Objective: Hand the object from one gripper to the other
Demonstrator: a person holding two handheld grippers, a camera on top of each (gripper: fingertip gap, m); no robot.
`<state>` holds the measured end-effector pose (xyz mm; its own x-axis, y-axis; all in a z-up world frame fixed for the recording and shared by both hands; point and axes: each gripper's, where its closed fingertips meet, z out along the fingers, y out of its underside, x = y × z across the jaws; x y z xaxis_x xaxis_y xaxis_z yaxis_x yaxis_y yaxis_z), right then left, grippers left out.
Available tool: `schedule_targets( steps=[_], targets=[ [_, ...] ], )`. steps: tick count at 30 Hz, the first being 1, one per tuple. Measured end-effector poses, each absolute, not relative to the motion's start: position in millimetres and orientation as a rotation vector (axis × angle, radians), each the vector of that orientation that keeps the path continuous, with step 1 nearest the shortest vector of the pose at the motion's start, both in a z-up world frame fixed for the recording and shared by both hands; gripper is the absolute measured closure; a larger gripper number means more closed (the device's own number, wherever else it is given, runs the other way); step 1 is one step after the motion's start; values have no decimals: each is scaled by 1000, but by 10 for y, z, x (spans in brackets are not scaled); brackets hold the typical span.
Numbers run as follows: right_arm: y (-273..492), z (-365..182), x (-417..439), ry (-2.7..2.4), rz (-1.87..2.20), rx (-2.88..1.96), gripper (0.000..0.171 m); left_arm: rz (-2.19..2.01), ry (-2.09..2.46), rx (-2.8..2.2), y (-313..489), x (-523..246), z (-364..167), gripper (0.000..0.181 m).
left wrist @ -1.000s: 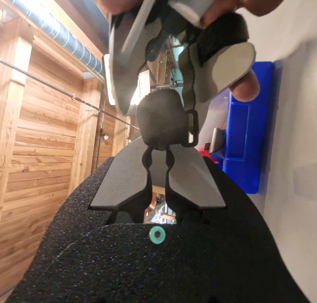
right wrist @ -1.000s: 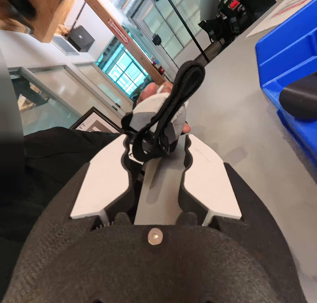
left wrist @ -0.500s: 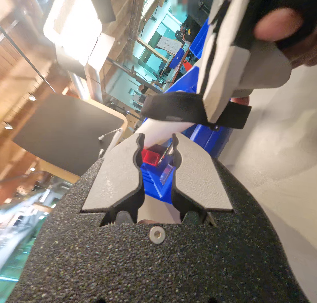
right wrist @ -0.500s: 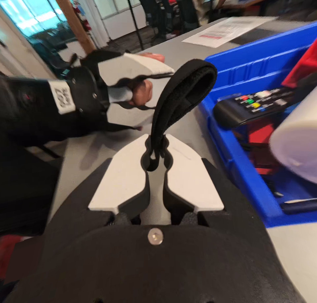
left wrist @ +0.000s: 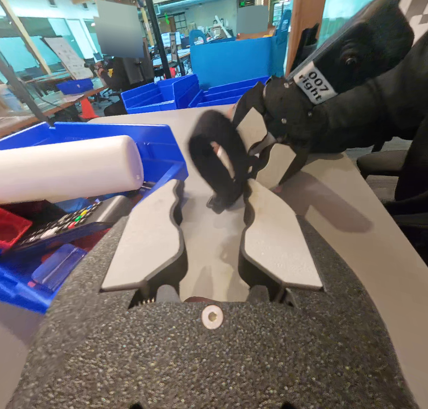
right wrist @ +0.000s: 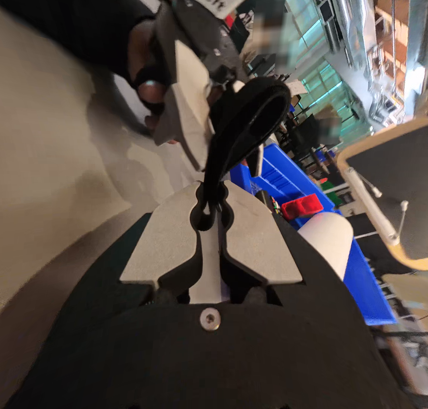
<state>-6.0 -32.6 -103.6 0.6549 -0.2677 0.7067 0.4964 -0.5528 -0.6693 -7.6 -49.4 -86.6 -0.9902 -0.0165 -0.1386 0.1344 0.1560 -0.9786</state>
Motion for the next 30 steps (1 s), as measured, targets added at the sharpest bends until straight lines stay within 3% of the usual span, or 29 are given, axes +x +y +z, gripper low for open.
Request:
schedule_targets(
  steps=[3,6,16,24,30],
  targets=[
    [-329,-1081,-31,-247,-1136,-1931,159,-1877,2245,269,-506,-163,-922,158],
    [-384,-1045,44,-231,-1216,-1919,152,-1733,2130,322,-517,-100,-909,166],
    [-471,-863,147,-151,-1342,-1828,140,-915,1676,470,-359,390,-923,169],
    [-295,-941,-30,-365,-1439,-1832,112,-739,1704,451,-285,541,-1035,169],
    [-225,-1022,38,-385,-1573,-1876,113,-649,1694,517,-320,492,-1098,169]
  ],
)
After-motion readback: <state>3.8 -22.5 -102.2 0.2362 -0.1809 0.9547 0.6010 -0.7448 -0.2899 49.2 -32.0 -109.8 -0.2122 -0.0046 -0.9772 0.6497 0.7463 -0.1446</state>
